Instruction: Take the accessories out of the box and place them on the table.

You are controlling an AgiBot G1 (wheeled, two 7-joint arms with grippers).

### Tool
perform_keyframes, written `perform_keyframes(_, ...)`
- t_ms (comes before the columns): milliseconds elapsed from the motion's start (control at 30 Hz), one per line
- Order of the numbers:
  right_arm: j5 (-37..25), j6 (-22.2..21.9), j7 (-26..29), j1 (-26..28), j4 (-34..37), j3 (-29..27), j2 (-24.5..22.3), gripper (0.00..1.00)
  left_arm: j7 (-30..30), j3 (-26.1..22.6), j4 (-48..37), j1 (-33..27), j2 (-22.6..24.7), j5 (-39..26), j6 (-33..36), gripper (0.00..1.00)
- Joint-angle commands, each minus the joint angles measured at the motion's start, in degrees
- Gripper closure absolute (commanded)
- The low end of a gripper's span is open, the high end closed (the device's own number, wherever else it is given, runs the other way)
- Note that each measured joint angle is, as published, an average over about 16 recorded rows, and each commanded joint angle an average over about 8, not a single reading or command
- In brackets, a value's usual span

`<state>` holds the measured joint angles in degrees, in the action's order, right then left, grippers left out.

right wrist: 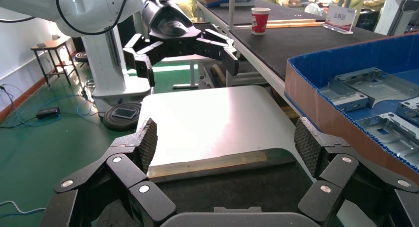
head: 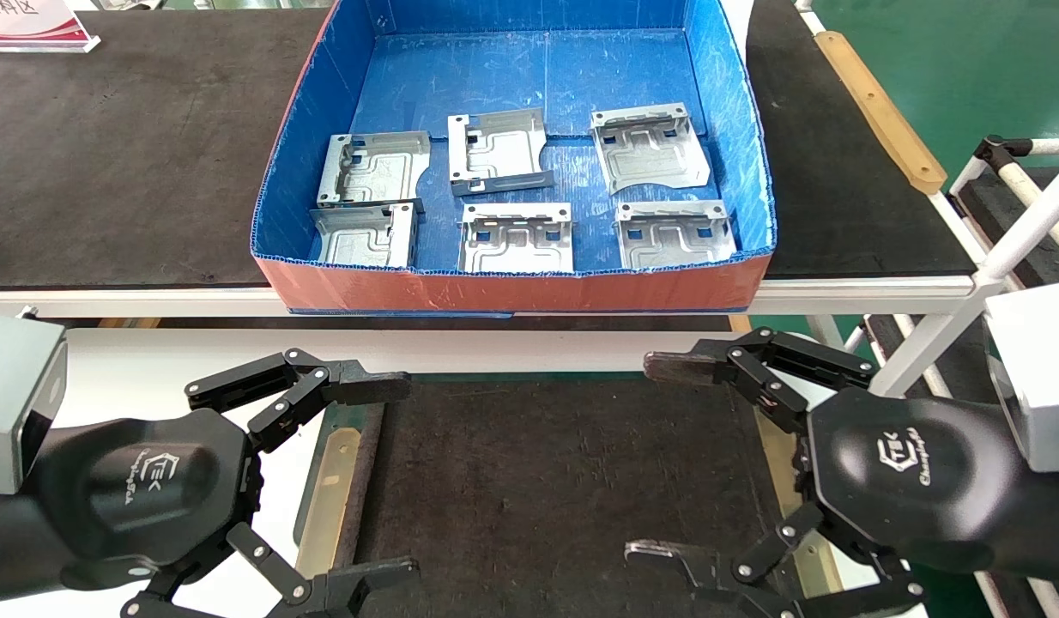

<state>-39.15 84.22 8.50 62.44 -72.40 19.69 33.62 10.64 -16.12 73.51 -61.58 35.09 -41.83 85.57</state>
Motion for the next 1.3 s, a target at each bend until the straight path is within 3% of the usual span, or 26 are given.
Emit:
perform_keyframes(33,0.00,0.00,0.00,0.00,0.00,0.00,0.00,0.00,0.00,0.00,0.00,0.00,0.00,0.00,0.00,0.00)
perform_keyframes(800,0.00,0.00,0.00,0.00,0.01,0.00,0.00,0.00,-0.04,-0.08,-0.23,0.07,0.05,-0.60,-0.79,0.00)
perform_keyframes(1300,0.01,0.00,-0.01,0.01,0.01,0.01,0.00,0.00,3.59,-2.41,-0.84,-3.16,4.42,-7.88,-11.99,0.00)
